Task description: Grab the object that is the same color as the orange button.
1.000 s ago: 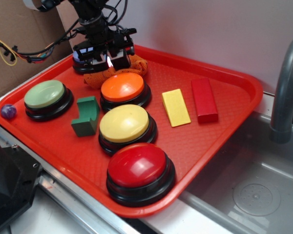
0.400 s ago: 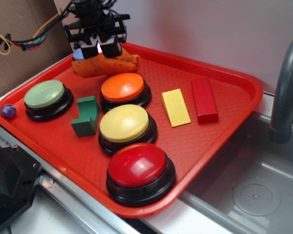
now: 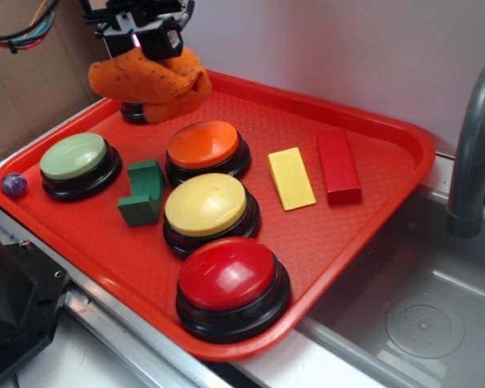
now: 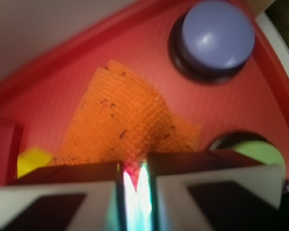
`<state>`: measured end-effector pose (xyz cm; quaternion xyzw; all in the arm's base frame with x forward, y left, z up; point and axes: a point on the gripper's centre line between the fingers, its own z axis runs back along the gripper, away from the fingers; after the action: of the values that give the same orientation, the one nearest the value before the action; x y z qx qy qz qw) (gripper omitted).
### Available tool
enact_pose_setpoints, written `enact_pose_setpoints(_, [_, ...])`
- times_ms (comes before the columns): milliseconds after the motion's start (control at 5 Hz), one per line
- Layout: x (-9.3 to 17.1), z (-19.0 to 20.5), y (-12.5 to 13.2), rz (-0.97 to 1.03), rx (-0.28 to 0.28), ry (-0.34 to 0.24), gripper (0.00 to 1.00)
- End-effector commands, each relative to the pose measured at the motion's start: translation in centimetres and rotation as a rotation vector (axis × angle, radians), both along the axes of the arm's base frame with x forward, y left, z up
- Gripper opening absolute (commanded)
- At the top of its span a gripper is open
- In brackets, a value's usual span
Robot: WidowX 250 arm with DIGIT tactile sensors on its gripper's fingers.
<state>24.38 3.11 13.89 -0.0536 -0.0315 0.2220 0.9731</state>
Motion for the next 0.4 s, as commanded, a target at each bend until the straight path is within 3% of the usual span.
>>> enact_pose_setpoints(0, [-4.7,3.0,-2.8,-0.262,0.003,0.01,0.0])
enact_pose_setpoints(200, [-6.5,3.2,-4.1,-0.339,0.002,0.012,0.0])
